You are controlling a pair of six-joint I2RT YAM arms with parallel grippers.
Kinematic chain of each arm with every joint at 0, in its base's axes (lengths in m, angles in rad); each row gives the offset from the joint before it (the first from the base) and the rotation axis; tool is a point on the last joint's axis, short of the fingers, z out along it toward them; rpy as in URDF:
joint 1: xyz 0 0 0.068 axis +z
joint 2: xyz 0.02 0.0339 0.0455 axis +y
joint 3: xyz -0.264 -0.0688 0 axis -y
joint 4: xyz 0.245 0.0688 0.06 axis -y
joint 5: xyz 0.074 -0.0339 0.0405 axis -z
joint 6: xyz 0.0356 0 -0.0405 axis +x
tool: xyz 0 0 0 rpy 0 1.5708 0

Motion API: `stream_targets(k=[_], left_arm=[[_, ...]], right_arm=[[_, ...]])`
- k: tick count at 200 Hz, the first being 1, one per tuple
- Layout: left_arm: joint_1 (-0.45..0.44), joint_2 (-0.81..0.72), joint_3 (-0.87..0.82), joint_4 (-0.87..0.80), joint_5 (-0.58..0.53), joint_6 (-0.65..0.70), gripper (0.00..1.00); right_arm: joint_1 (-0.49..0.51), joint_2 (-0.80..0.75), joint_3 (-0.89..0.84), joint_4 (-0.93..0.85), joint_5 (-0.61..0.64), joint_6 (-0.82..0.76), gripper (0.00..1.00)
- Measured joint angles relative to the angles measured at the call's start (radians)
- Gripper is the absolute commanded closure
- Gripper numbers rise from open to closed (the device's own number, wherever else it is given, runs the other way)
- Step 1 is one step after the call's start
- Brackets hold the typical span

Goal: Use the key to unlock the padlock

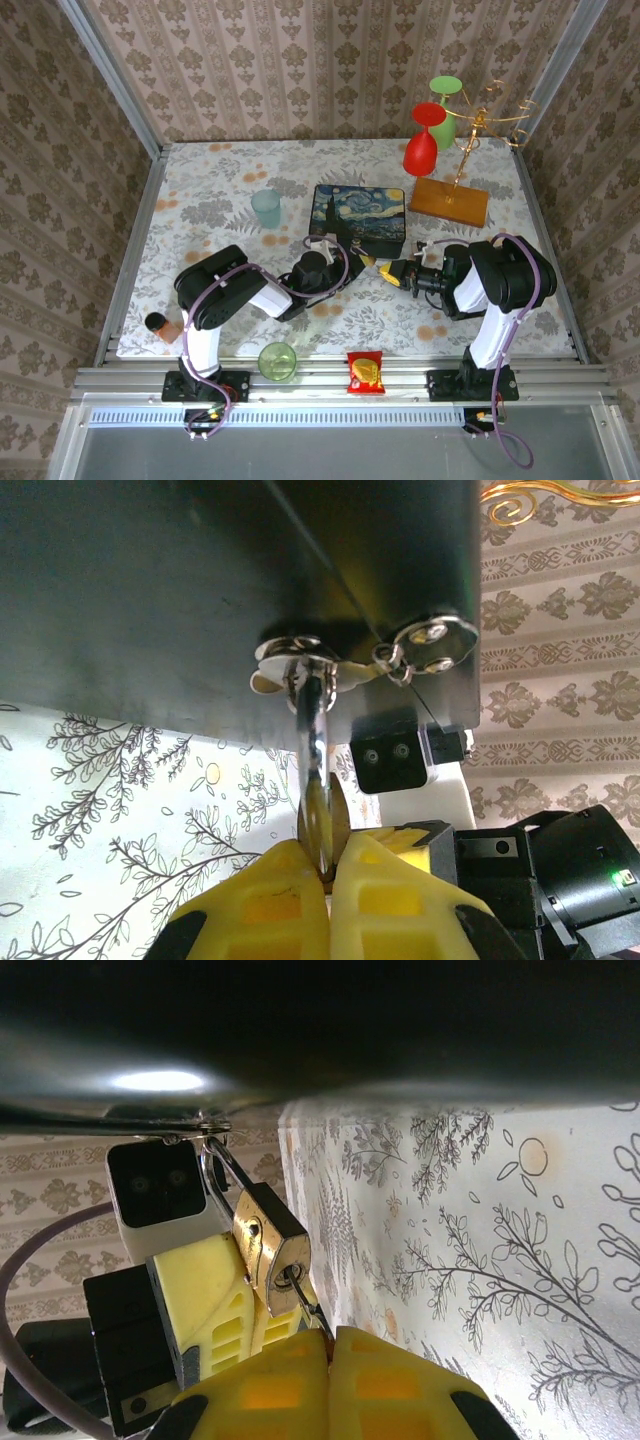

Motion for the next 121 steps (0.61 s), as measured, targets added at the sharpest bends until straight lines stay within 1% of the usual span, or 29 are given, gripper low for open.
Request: stream_targets(k=[45,63,90,121], left_arm=[[0.002,0.0,0.009,0.028,-0.032,-0.004,1.0],[0.002,0.0,0.01,0.025,-0.036,-0.004,1.0],[0.002,0.002,0.011,-0.001,-0.043,-0.004,1.0],[0.002,0.006,0.011,-0.011,-0.058,-0.004,1.0]], right_arm=[[0.025,-0.085,0.0,-0.045,0.076,-0.007,1.0],[0.034,-0.08,0.0,-0.045,0.089,-0.008,1.0],[0.053,-0.032,0.008,-0.038,0.104,-0.011,1.0],[0.076,-0.033,0.006,-0.039,0.144,-0.036,1.0]])
